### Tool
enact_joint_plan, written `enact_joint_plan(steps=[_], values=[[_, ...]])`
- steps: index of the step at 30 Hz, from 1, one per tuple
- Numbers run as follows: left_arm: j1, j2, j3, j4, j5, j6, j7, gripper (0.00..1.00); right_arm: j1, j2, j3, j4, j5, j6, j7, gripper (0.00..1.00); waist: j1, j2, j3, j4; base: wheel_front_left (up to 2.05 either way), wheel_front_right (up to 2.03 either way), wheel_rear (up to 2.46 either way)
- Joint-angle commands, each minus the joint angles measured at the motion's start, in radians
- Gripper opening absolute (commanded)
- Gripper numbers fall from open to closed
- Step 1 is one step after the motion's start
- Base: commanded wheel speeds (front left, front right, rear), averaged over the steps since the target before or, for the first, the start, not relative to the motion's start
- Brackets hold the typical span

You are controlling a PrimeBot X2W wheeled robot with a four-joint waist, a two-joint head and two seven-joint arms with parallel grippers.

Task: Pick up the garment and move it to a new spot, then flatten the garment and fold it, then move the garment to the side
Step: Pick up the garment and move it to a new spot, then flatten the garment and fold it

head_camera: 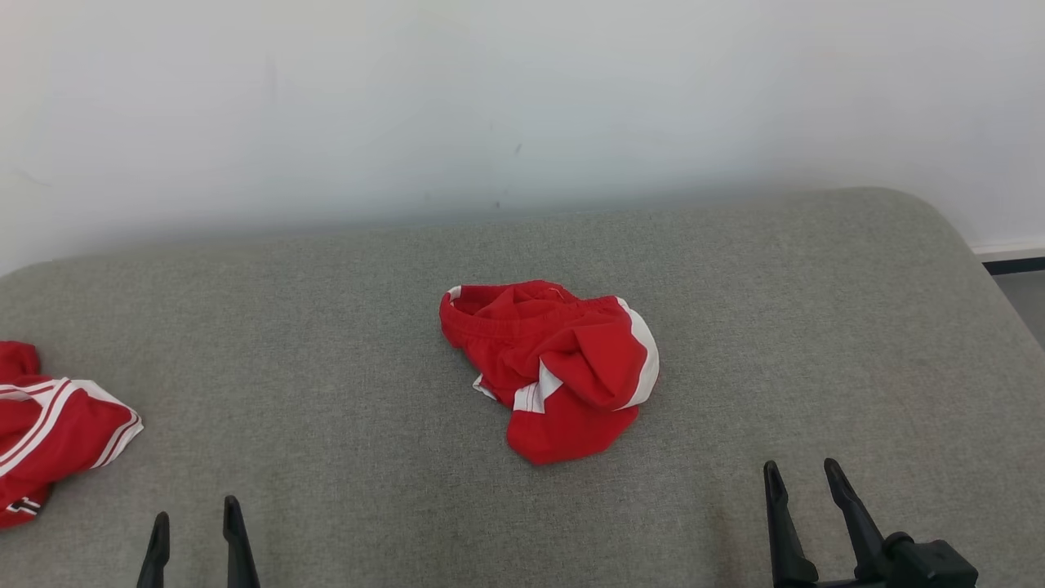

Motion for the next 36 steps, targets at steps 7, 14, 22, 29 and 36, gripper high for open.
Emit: enact_joint_plan(steps=[7,14,22,29,36], values=[[0.019,-0.002,-0.019,-0.004,0.01,0.016,-0.003,1.0,0.009,-0.002,0.001,0.006,-0.002,-0.002,-0.002,1.0,0.0,0.0,-0.002,-0.002,0.0,0.0,0.0],[0.019,-0.001,-0.031,0.003,0.049,-0.002,-0.003,1.0,0.015,-0.002,0.002,0.009,-0.005,-0.002,-0.002,1.0,0.0,0.0,-0.002,-0.002,0.0,0.0,0.0],[0.016,-0.002,-0.036,0.011,0.06,-0.001,-0.002,1.0,0.016,-0.002,0.002,0.01,-0.008,-0.002,-0.002,1.0,0.0,0.0,-0.002,0.0,0.0,0.0,0.0],[0.014,-0.001,-0.041,0.019,0.076,-0.009,-0.002,1.0,0.013,-0.002,0.002,0.012,-0.009,-0.002,-0.002,1.0,0.0,0.0,-0.001,0.002,0.0,0.0,0.0],[0.009,-0.001,-0.038,0.033,0.082,-0.013,-0.003,1.0,0.013,-0.002,0.006,0.011,-0.004,-0.002,-0.002,1.0,0.0,0.0,-0.001,0.003,0.0,0.0,0.0]])
